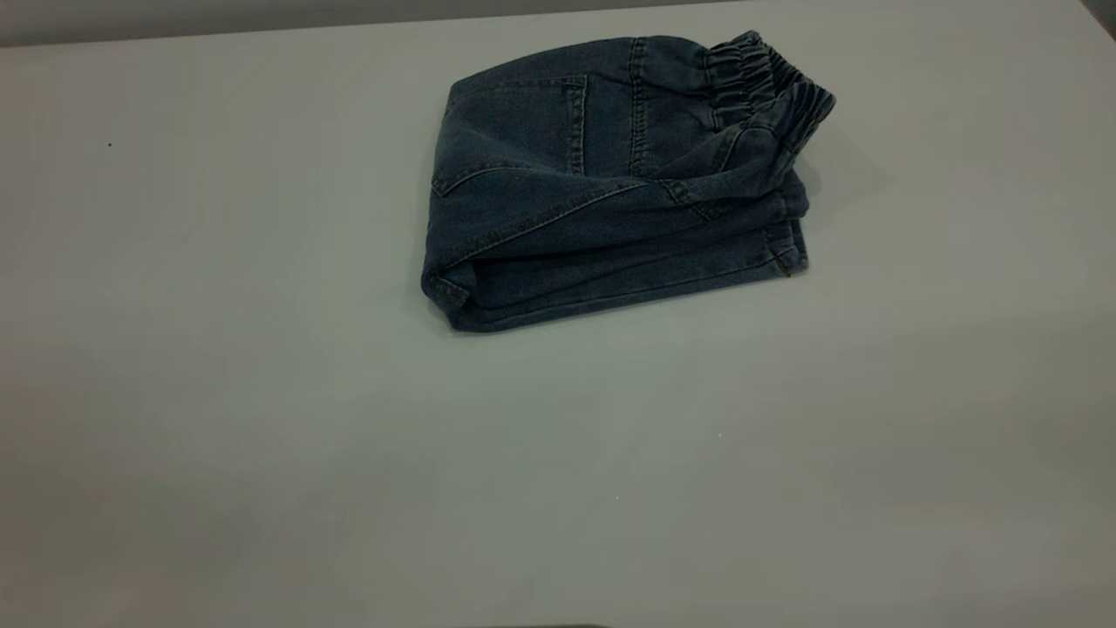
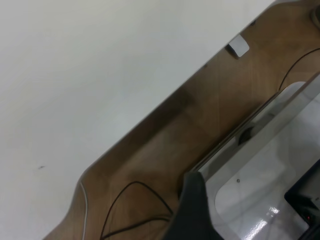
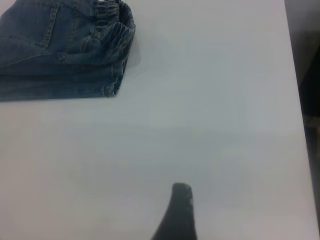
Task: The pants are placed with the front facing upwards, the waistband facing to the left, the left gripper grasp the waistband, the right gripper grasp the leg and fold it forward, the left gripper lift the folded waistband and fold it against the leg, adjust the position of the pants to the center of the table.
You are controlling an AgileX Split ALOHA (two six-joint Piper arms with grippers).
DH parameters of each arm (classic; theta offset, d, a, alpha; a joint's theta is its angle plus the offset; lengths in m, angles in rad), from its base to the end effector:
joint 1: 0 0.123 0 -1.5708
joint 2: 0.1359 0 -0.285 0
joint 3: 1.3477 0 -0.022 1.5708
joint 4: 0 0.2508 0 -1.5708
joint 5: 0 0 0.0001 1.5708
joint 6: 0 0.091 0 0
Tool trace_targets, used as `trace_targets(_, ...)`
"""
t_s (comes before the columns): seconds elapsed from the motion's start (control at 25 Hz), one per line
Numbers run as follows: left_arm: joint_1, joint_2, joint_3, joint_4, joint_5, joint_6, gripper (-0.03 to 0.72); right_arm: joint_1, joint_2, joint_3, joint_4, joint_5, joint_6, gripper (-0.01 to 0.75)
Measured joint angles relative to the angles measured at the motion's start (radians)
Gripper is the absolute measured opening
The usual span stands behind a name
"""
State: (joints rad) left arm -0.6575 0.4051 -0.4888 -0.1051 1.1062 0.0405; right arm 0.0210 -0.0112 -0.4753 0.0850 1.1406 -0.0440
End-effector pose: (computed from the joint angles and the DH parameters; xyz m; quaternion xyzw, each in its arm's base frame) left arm 0.0367 -0.0391 0.2613 0.3172 0.8941 -0.1442 0.2815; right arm -0.0077 0.0069 0.2643 -0.0315 0.8753 0.0368 0.4812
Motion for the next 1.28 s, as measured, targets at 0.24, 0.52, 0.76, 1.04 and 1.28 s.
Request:
trace_targets(0.24,0.212,-0.066,0.001,-0.007,0.0,0.003,0.57,0.0,0.0,0.0,0.0,0.0,0.0,0.582)
trace_targets(0.52,0.588,-0.257,0.001,-0.006,0.004,0.003,0.57,0.0,0.0,0.0,0.0,0.0,0.0,0.582)
trace_targets(0.76,0.672,-0.4,0.001,-0.006,0.014,0.003,0.57,0.0,0.0,0.0,0.0,0.0,0.0,0.582)
trace_targets(1.04,0.677,-0.423,0.001,-0.007,0.017,0.003,0.57,0.0,0.0,0.0,0.0,0.0,0.0,0.582)
trace_targets(1.28,0.677,-0.423,0.001,-0.007,0.018,0.003,0.57,0.0,0.0,0.0,0.0,0.0,0.0,0.582)
